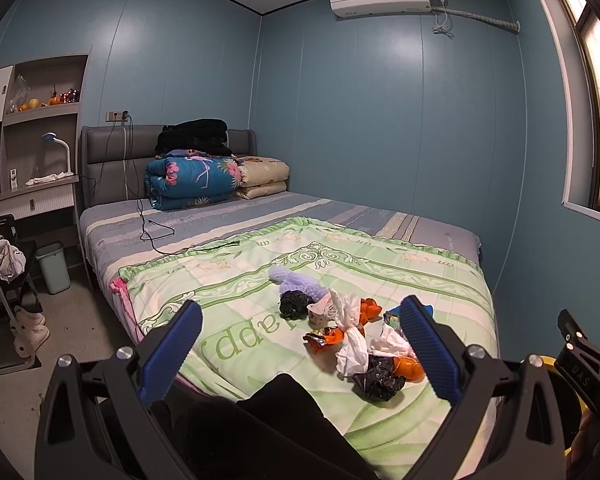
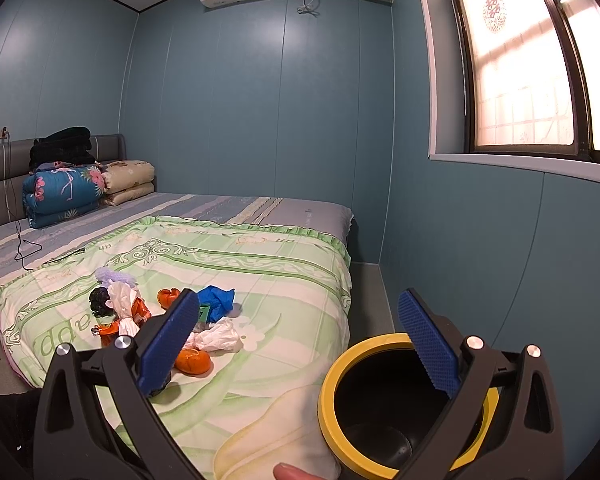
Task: Collect trash
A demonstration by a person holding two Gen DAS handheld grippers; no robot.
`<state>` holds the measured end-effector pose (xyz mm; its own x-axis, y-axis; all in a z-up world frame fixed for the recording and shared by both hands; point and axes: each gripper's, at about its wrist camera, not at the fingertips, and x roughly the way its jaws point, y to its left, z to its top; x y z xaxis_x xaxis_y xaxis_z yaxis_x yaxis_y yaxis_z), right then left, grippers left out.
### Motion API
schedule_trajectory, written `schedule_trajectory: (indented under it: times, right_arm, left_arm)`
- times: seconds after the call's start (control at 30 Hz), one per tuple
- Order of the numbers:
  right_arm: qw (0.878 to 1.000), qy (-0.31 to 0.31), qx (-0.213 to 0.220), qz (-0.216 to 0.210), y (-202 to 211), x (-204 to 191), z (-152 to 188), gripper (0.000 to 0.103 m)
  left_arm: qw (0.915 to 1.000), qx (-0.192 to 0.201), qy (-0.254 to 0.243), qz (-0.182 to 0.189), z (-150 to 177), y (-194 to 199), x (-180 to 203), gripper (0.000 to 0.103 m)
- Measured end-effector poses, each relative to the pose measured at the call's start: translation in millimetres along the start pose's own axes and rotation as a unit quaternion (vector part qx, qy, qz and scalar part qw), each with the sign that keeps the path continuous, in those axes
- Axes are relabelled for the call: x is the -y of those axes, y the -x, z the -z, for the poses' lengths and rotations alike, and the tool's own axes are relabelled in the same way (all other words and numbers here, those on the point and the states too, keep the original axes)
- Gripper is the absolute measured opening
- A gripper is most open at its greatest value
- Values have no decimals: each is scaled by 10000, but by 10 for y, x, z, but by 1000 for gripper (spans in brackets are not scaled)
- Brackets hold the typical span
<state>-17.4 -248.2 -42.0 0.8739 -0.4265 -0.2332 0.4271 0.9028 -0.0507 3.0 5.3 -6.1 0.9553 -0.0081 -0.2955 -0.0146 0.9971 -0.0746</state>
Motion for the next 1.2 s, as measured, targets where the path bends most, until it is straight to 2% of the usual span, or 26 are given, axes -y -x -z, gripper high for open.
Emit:
schedule_trajectory:
  times: [1.2]
  right_arm:
    - [10000, -14, -4, -14, 2, -5, -46, 95]
  left_arm:
    - [10000, -20, 5, -1, -9, -16, 5, 95]
